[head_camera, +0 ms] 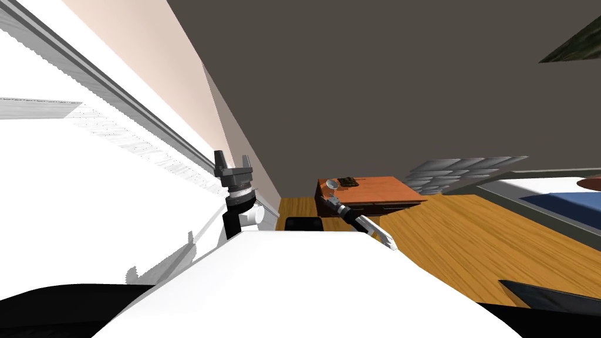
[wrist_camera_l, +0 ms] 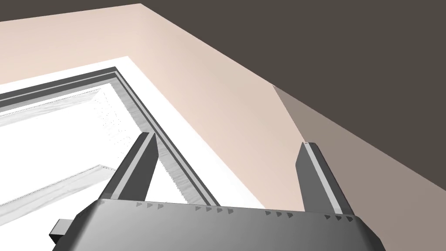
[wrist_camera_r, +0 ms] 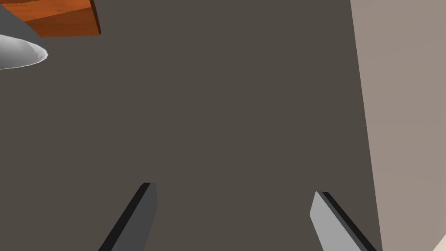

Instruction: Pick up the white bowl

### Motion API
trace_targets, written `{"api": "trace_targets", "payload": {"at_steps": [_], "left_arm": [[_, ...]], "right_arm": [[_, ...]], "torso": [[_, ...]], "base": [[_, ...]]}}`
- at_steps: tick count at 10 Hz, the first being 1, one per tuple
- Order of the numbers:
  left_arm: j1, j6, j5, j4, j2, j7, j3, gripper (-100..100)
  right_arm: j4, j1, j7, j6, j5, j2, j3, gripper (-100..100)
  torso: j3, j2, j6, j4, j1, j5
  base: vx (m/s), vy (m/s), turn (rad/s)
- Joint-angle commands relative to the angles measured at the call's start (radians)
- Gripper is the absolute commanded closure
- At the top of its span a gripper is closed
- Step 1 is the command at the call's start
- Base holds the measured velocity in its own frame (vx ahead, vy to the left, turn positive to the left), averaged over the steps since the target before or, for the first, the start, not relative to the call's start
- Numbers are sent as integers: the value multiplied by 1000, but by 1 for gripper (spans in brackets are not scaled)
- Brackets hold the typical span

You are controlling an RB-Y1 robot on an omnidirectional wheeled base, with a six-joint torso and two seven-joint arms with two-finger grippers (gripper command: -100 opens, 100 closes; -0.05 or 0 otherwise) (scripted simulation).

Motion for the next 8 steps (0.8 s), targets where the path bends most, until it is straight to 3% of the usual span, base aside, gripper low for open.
{"api": "trace_targets", "payload": {"at_steps": [1,2,3,4,6,8], "left_arm": [[0,0,0,0,0,0,0,0],[0,0,0,0,0,0,0,0],[0,0,0,0,0,0,0,0],[0,0,0,0,0,0,0,0],[0,0,0,0,0,0,0,0],[0,0,0,0,0,0,0,0]], "right_arm": [[50,-10,50,33,20,-35,22,-100],[52,-10,54,33,20,-35,22,-100],[99,-21,93,57,37,-64,39,-100],[99,-21,96,57,37,-64,39,-100],[176,-39,167,105,67,-119,72,-100],[226,-48,215,128,81,-144,88,-100]], "torso": [[0,0,0,0,0,0],[0,0,0,0,0,0],[0,0,0,0,-1,0],[0,0,0,0,-1,0],[-1,-2,0,0,-1,0],[-2,-3,0,-1,-1,0]], "base": [[53,78,115],[51,57,52],[61,66,113],[65,54,64],[105,60,170],[93,50,72]]}}
